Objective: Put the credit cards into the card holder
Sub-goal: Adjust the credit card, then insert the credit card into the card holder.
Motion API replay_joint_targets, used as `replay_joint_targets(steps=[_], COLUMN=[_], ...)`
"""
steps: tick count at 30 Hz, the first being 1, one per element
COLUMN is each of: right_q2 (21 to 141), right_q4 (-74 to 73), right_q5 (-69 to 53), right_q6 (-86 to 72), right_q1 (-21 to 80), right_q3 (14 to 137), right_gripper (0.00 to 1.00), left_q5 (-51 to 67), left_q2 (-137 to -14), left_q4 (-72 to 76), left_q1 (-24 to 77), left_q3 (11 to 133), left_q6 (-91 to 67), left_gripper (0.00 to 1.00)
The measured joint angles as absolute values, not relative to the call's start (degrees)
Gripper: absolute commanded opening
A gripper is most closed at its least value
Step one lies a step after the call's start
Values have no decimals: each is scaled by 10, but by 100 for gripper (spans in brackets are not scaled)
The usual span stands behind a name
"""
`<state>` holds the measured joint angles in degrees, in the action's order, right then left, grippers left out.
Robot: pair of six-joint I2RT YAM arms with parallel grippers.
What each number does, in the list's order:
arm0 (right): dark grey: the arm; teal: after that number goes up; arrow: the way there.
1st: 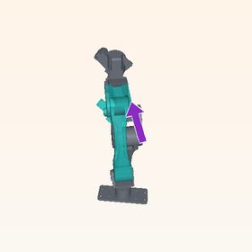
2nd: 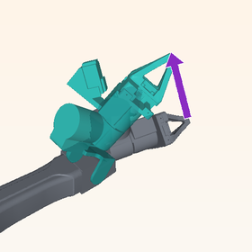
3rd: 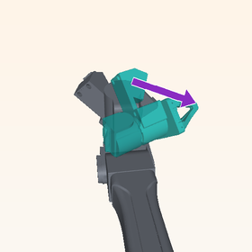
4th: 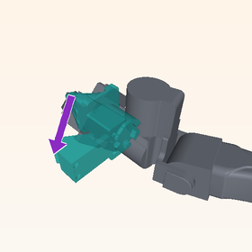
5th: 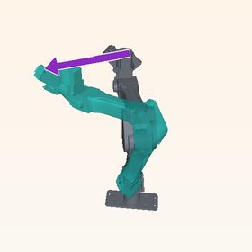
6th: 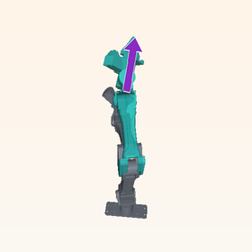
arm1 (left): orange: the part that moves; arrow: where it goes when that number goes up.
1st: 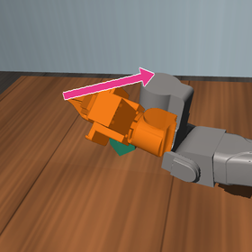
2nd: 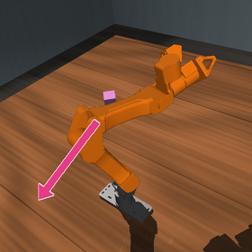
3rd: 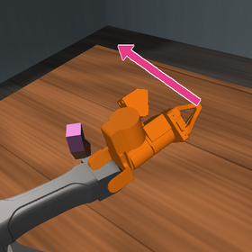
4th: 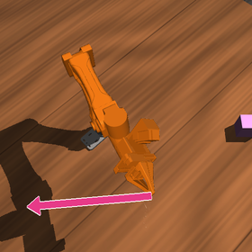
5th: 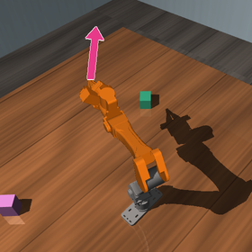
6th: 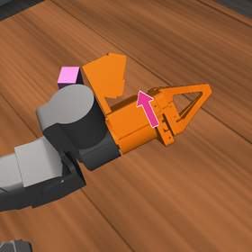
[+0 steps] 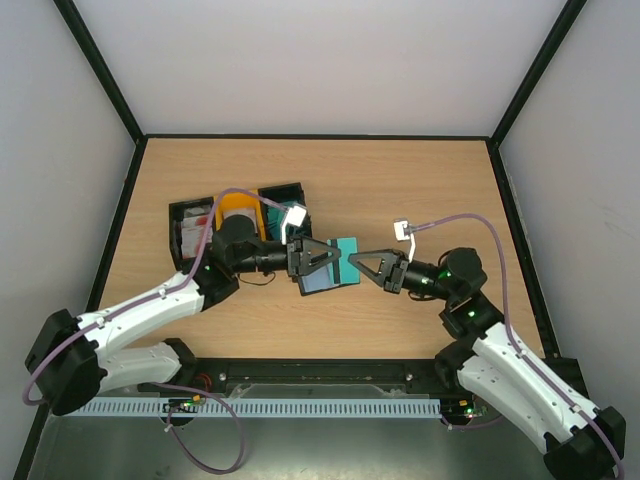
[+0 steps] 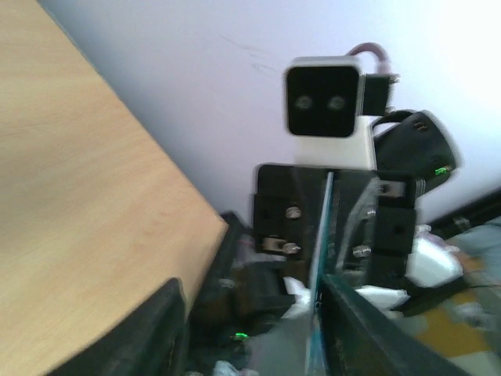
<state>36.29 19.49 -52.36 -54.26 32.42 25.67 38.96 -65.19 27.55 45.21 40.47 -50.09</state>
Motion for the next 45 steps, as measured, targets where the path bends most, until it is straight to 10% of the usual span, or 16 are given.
replay_joint_targets(steps=[5, 18, 27, 37, 45], right_q2=[360, 496, 622, 738, 851], right_q4=[104, -3, 50, 139, 169], right_q5=[-463, -314, -320, -360, -378], right_q6=[-500, -411, -377, -391, -386], right_q1=[324, 324, 316, 300, 296], right_q3=[279, 290, 277, 264, 306], right_gripper=[2, 2, 2, 2, 2], left_q5=[270, -6, 18, 56, -9], left_q2=[-620, -533, -678, -807, -887], left_q4=[209, 103, 83, 115, 91], left_q1=[455, 455, 462, 490, 502], left_q3=[394, 329, 334, 377, 430], left_q6=[-459, -383, -376, -398, -420], left_gripper=[98, 100, 89, 47, 39])
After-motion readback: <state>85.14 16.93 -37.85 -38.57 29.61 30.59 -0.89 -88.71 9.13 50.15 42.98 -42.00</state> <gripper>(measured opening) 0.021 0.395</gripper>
